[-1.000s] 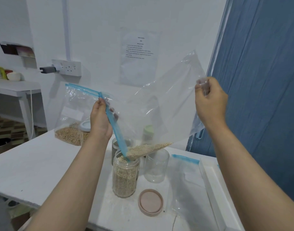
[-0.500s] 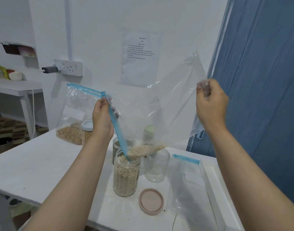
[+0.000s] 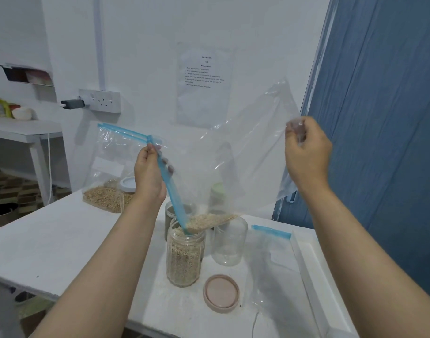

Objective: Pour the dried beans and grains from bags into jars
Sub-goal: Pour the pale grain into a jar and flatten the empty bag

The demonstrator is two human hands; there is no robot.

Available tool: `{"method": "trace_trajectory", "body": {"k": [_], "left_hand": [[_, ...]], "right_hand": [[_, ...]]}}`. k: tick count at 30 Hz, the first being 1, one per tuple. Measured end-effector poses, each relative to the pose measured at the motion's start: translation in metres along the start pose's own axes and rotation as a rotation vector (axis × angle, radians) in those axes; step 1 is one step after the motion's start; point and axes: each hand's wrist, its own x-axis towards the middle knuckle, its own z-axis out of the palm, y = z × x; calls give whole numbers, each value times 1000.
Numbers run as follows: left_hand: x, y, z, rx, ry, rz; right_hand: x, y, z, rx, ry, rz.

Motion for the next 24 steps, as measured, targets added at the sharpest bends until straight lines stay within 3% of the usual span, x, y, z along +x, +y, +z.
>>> {"method": "trace_trajectory", "body": {"k": [24], "left_hand": [[0,2,-8,-37,1,-8]], "right_hand": [[7,-8,4,63,-6,-44]]}}
